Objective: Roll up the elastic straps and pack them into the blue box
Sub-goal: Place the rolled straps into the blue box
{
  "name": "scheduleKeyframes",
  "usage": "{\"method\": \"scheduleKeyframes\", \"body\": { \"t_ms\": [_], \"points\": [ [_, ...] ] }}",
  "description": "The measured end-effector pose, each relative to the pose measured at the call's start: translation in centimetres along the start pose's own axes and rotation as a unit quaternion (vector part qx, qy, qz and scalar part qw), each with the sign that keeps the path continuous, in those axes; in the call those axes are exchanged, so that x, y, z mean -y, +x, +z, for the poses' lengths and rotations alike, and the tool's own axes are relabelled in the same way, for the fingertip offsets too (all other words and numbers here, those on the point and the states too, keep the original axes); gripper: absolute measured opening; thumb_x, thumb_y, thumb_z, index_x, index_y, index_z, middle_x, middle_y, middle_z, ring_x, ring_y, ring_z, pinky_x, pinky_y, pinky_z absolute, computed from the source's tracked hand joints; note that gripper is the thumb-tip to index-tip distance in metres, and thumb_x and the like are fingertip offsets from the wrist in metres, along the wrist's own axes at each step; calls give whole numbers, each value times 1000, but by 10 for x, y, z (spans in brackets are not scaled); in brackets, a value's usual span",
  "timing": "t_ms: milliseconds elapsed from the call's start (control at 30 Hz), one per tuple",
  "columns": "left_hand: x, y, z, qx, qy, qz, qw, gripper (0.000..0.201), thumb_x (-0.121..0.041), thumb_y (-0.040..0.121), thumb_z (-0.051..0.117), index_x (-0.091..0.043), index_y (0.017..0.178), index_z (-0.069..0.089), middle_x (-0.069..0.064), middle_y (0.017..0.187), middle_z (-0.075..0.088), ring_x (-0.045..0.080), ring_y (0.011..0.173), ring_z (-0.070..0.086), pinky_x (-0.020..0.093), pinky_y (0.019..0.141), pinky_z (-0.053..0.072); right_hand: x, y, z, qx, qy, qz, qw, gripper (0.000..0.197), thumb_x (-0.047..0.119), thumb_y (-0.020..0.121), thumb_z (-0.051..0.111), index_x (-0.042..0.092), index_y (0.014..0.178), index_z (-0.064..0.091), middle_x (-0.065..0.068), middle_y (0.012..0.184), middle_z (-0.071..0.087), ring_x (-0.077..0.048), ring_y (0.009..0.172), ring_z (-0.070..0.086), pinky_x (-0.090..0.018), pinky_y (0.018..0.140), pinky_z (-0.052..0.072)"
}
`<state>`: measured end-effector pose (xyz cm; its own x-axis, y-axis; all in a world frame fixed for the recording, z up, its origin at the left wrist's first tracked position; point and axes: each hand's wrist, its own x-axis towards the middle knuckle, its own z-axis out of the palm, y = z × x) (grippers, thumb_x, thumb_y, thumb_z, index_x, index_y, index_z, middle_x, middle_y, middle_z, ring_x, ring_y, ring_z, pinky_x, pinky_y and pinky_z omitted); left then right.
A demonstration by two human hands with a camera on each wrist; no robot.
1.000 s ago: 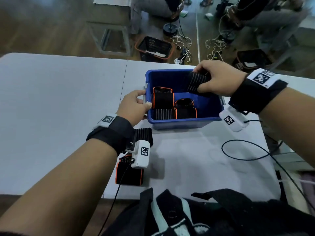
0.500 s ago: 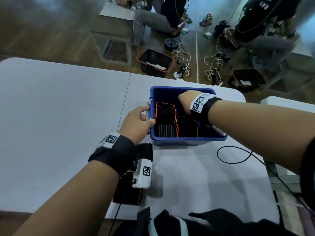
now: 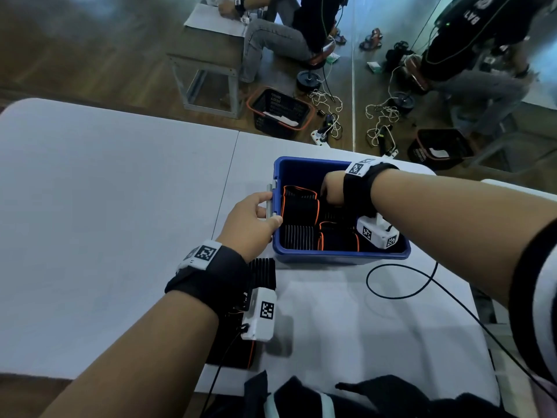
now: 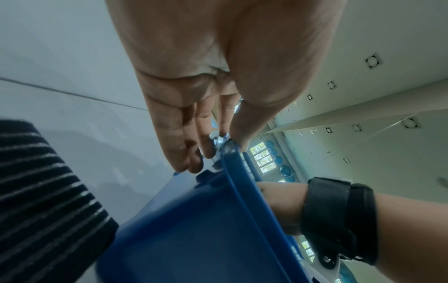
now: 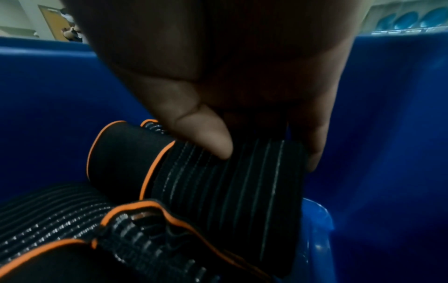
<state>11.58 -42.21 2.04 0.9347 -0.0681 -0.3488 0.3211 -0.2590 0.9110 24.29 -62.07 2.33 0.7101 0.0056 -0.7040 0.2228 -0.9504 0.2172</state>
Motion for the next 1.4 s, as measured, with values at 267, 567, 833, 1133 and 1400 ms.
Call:
{"method": "scheduleKeyframes", "body": {
  "t_ms": [267,567,833,1133,1400],
  "points": [
    [0,0,0,4,6,-4,1000,51,-15,93,66,-24,141,52,13,106,65,26,89,73,46,80,63,-13,20,-1,-14,-27,-18,999,15,26,76,62,15,76,72,-8,74,73,-31,70,72,-48,74,62],
    [0,0,-2,12,36,-3,999,50,-22,91,68,-28,138,52,19,106,67,29,89,74,49,84,61,-24,-51,-20,-127,68,-50,988,30,27,78,75,21,107,71,-2,101,70,-26,94,66,-38,87,56],
    [-15,-2,-9,42,58,-13,997,46,-16,94,68,-21,136,50,20,106,69,22,85,74,46,85,61,-10,-161,40,-152,344,-213,902,19,15,80,76,22,96,67,7,85,71,-7,79,67,-24,77,53],
    [-30,2,-12,59,125,-37,990,46,-16,90,72,-17,130,49,17,100,74,24,84,76,44,83,62,54,-145,177,5,350,-284,893,40,39,78,76,35,115,60,15,105,64,-4,91,62,-28,86,54],
    [-39,-2,-8,42,190,-49,980,44,-17,90,71,-18,128,48,11,95,76,23,83,77,47,82,62,129,-134,202,-45,416,-335,844,78,56,68,80,38,135,43,9,130,49,-9,107,54,-29,92,49]
  ]
}}
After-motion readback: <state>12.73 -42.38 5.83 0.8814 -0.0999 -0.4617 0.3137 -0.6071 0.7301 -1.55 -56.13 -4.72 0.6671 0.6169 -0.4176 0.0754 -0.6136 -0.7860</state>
